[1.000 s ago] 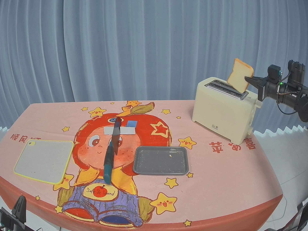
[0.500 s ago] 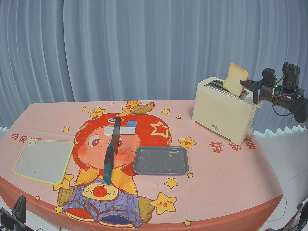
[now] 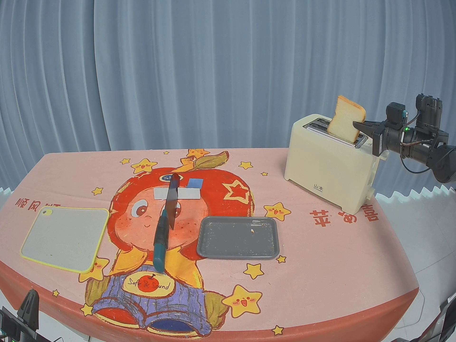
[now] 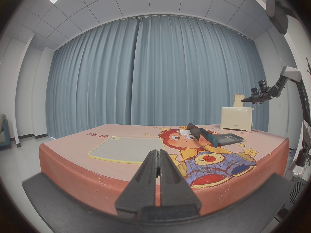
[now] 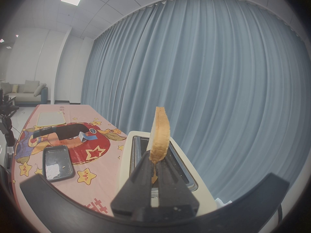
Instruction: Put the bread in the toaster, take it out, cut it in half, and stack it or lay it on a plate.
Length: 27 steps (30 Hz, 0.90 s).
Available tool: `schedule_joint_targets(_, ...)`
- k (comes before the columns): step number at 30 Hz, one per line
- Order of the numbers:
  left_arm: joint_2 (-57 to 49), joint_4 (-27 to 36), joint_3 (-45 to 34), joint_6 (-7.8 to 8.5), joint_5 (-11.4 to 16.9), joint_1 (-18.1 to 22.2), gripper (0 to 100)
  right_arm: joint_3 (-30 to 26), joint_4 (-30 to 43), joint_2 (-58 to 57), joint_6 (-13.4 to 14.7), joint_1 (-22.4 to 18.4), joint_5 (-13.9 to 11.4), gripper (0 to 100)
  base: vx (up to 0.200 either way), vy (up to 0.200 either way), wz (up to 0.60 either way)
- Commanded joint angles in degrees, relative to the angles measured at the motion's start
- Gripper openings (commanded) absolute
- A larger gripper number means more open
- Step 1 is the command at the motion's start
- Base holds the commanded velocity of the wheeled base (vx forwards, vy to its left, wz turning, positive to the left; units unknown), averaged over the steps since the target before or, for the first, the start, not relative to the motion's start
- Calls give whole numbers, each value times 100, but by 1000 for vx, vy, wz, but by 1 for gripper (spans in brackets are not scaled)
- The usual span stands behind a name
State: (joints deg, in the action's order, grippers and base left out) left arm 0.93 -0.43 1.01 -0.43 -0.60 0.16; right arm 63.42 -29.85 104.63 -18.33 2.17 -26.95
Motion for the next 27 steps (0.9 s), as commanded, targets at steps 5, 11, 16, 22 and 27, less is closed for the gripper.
schedule_joint_targets(5,-93,-1,-101,-1,-2,2,0,-5,-3,13,-3,12,6,0,0,0,0)
schedule_joint_targets(11,-93,-1,-101,-1,-2,2,0,-13,-3,5,-12,12,6,100,0,0,0)
schedule_joint_targets(16,-93,-1,-101,-1,-2,2,0,-57,-12,-31,14,55,32,100,0,0,0)
schedule_joint_targets(22,-93,-1,-101,-1,-2,2,0,-57,-12,-83,32,55,41,100,0,0,0)
schedule_joint_targets(27,-93,-1,-101,-1,-2,2,0,-198,-3,-426,67,64,41,100,0,0,0)
